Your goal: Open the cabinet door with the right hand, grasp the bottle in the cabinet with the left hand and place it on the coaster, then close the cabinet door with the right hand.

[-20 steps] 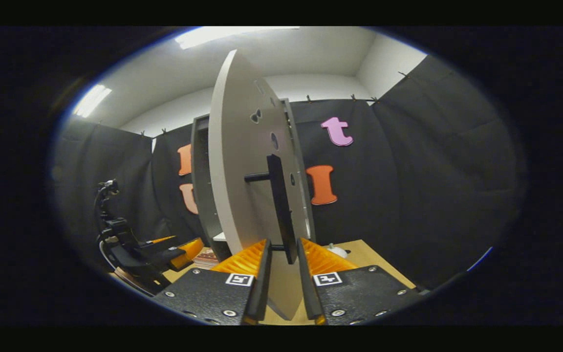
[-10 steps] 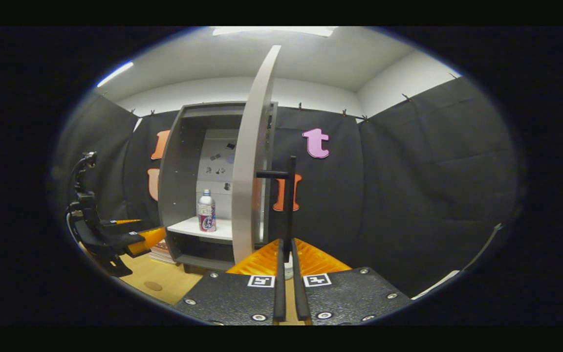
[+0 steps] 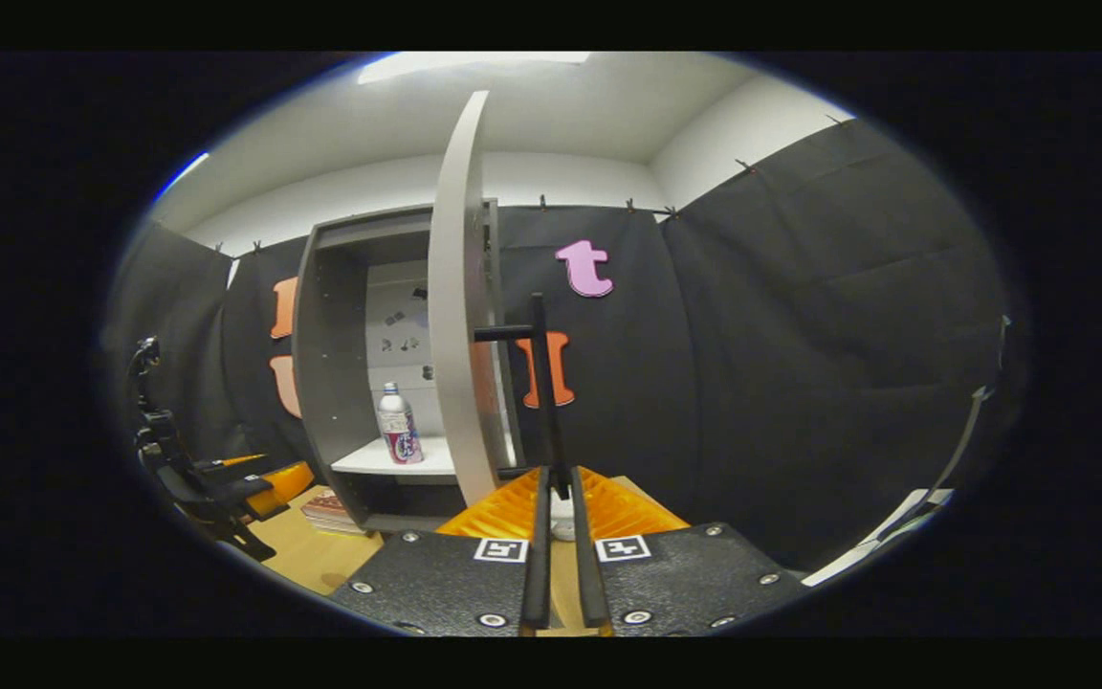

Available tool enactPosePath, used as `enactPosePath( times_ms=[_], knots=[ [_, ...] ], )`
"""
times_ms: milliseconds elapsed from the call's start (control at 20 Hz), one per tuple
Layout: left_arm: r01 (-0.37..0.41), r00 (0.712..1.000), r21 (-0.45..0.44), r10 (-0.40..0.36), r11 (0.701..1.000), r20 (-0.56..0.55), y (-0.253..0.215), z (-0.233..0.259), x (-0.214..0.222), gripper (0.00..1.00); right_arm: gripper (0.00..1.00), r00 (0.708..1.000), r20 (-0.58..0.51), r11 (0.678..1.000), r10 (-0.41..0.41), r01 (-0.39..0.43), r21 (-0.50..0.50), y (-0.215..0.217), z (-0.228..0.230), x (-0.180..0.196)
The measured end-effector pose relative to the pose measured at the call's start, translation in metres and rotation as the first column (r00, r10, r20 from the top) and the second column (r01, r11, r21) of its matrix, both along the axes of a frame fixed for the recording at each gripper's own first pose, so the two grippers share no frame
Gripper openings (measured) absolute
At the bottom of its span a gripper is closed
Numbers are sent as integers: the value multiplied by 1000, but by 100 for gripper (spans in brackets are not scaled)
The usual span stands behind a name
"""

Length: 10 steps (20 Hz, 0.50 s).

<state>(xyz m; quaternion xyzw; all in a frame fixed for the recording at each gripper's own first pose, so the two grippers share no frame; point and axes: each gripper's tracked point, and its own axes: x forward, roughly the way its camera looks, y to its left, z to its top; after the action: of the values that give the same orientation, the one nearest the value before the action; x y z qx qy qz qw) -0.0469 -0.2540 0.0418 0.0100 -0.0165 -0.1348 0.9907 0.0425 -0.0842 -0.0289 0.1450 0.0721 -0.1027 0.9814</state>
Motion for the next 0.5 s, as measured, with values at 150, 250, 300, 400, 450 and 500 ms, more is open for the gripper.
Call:
enactPosePath(
  times_ms=[150,250,300,400,450,500],
  knots=[
    [-2,1000,-13,2,1000,-6,7,1,2,99,22,1000,-11,998,-9,9,-57,6,5,-12],
    [-2,1000,-12,2,1000,-2,11,2,2,97,9,1000,-15,997,-15,14,-72,12,10,-19],
    [-2,1000,-7,2,1000,3,12,5,1,97,15,1000,-14,997,-14,13,-77,16,13,-20],
    [-6,1000,2,6,1000,14,15,8,5,97,21,1000,1,995,7,-6,-96,28,24,-27],
    [-6,1000,5,6,1000,16,15,9,6,97,21,1000,2,994,25,-25,-104,36,28,-28],
    [-6,1000,7,6,1000,14,15,9,7,97,15,999,2,993,43,-43,-112,44,30,-26]
  ],
)
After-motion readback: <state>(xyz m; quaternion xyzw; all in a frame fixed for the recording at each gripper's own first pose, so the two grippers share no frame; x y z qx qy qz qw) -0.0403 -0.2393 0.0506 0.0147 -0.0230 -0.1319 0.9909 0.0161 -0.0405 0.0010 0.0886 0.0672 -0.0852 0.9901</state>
